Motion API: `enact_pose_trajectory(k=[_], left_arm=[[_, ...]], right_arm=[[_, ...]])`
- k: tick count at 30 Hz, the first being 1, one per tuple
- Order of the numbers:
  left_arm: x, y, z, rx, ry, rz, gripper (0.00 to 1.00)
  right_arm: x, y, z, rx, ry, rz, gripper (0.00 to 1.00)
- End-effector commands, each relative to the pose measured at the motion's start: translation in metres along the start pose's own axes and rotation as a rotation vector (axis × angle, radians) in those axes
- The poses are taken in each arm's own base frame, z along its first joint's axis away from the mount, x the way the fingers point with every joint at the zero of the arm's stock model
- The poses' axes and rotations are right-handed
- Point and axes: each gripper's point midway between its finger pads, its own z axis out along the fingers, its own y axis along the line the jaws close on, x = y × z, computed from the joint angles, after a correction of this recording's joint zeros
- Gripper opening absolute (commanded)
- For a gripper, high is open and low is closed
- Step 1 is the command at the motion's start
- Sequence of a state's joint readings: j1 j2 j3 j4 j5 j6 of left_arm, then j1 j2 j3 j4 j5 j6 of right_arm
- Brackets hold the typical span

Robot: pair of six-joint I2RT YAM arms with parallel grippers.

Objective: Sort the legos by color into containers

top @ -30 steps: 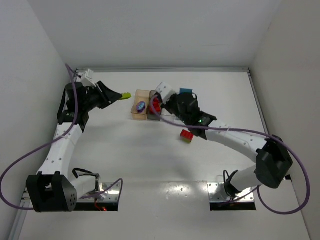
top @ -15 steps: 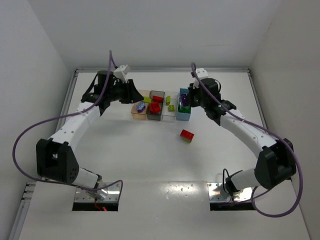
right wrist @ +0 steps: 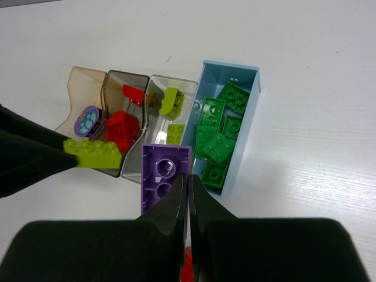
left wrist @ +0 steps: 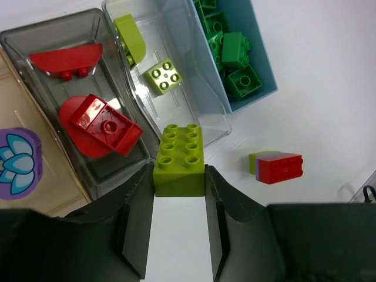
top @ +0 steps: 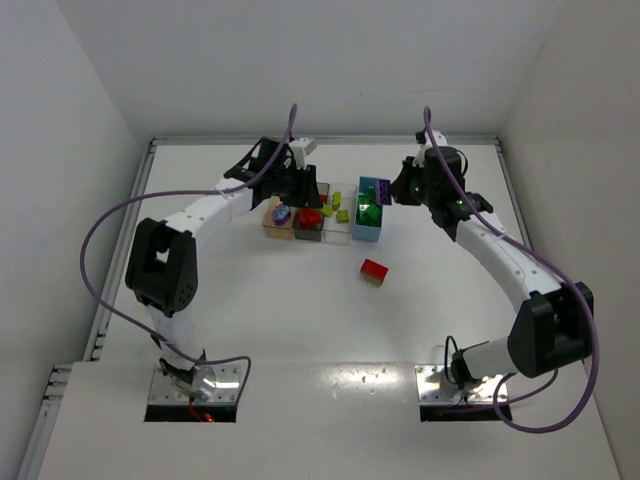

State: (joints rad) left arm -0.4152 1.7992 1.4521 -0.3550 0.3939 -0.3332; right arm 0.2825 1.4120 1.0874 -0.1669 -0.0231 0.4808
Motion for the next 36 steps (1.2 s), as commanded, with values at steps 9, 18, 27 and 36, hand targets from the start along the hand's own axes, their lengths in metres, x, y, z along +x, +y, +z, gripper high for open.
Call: enact_pose_trajectory(k=[9,18,27,36], left_arm=[[-0.001,-0.016,0.037,0.032,0.044,0.036,0.11],[0.008,-0.020,0.043,0.018,0.067,0.013,0.55],[-0.055,-0.034,-0.003,-0.043,-0.135,-0.015,0.81],[-0.126,0.038,-0.161,-0.255,-0.474,-0.089,1.00]], right_arm=[[-0.037,0.004,-0.011,-0.041,-0.077,0.042,0.00],[-0.033,0.005,-0.004,-0.064,-0.049,0.047,0.00],[-0.032,0.012,0.001,-0.094,-0.047,0.016,0.00],[-0.025,0.073,0.029,-0.261,-0.010,-0.065,0.00]])
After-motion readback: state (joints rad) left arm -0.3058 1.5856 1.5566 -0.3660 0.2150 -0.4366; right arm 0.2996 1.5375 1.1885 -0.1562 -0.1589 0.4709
